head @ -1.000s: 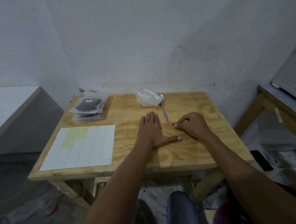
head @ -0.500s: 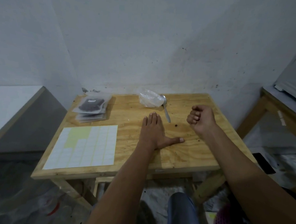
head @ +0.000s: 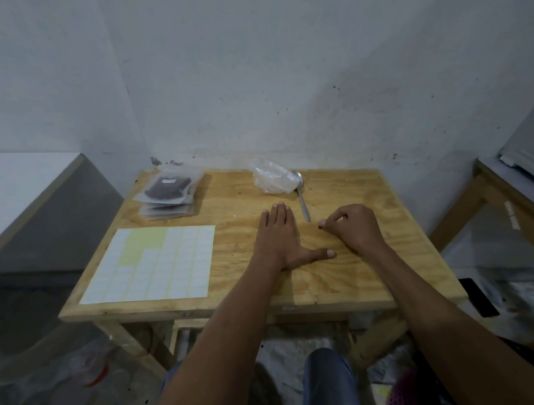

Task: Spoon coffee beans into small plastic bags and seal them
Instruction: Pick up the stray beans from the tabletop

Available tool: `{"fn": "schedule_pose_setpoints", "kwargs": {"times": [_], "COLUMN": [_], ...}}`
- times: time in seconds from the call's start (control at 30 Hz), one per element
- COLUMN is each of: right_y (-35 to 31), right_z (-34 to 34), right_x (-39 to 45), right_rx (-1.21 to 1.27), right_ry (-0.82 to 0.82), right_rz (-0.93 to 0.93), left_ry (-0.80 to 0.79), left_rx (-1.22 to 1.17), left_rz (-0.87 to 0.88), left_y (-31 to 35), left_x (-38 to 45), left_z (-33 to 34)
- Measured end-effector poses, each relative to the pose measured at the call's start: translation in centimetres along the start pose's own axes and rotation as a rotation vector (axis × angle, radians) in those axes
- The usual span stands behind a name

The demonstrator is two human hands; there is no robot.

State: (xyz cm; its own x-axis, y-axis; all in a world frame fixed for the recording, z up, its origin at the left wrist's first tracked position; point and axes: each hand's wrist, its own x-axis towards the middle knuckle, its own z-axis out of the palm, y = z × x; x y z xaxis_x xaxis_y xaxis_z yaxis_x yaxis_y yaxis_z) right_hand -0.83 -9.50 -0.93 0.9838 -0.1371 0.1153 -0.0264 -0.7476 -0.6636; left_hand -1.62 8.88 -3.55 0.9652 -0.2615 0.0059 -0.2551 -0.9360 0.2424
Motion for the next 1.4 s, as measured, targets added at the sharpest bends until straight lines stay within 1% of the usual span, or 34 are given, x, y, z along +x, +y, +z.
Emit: {"fn": "schedule_pose_setpoints", "kwargs": {"times": [0.13, 0.4, 0.47, 0.53, 0.6, 0.7, 0.73, 0.8, 0.83, 0.9, 0.93, 1.0, 1.07, 1.1, 1.13, 1.2, 1.27, 1.33, 1.4], "right_y": [-0.6, -0.4, -0.5, -0.7, -1.0, -2.3, -2.8, -3.4, -3.5, -3.9, -4.1, -4.6, -4.8, -4.9, -4.9, -4.9, -4.7, -4.3, -4.1], "right_z": [0.7, 1.5, 1.5, 1.6, 1.5, 0.9, 0.7, 0.5, 0.5, 0.6, 0.8, 1.2, 1.6, 1.9, 2.2, 3.0, 4.1, 5.1, 5.9], "right_x": [0.0, 0.2, 0.5, 0.8, 1.3, 1.6, 1.7, 2.2, 2.5, 3.2, 3.5, 4.3, 5.2, 5.6, 6.0, 6.8, 7.7, 8.6, 9.1], "right_rx": [-0.091, -0.164, -0.179, -0.134, 0.020, 0.332, 0.453, 0.724, 0.845, 1.033, 1.088, 1.114, 1.041, 0.946, 0.792, 0.434, 0.177, 0.036, -0.015], "right_ry": [-0.015, -0.046, -0.038, -0.006, 0.023, 0.003, -0.026, -0.117, -0.161, -0.202, -0.203, -0.202, -0.213, -0.214, -0.197, -0.082, 0.019, 0.015, 0.007], "right_rz": [-0.033, -0.116, -0.118, -0.080, 0.028, 0.245, 0.349, 0.541, 0.608, 0.684, 0.702, 0.702, 0.668, 0.631, 0.572, 0.376, 0.156, 0.056, 0.028], "left_ry": [0.006, 0.004, 0.001, 0.002, -0.007, -0.009, 0.008, 0.109, 0.153, 0.168, 0.162, 0.145, 0.102, 0.089, 0.087, 0.094, 0.093, 0.095, 0.102], "left_rx": [-0.001, -0.009, -0.009, -0.007, -0.007, 0.008, 0.011, 0.017, 0.024, 0.042, 0.046, 0.031, 0.006, -0.001, -0.002, 0.003, 0.004, -0.011, -0.026], "left_rz": [-0.001, -0.001, -0.003, -0.001, 0.002, 0.033, 0.048, 0.076, 0.079, 0.064, 0.044, -0.005, -0.053, -0.071, -0.086, -0.105, -0.108, -0.109, -0.112], "left_y": [-0.1, 0.0, 0.0, 0.0, 0.0, -0.4, -0.8, -1.6, -2.0, -2.8, -3.1, -3.7, -4.2, -4.3, -4.3, -4.3, -4.2, -4.2, -4.3], "left_x": [0.2, 0.3, 0.2, 0.1, 0.1, 0.3, 0.5, 0.8, 0.8, 1.0, 1.1, 1.5, 2.0, 2.2, 2.4, 2.5, 2.4, 2.4, 2.5], "left_z": [0.2, 0.1, 0.0, -0.1, -0.2, -1.0, -1.1, -1.2, -1.1, -0.8, -0.6, -0.6, -0.8, -0.9, -0.9, -0.9, -0.9, -0.9, -0.8]}}
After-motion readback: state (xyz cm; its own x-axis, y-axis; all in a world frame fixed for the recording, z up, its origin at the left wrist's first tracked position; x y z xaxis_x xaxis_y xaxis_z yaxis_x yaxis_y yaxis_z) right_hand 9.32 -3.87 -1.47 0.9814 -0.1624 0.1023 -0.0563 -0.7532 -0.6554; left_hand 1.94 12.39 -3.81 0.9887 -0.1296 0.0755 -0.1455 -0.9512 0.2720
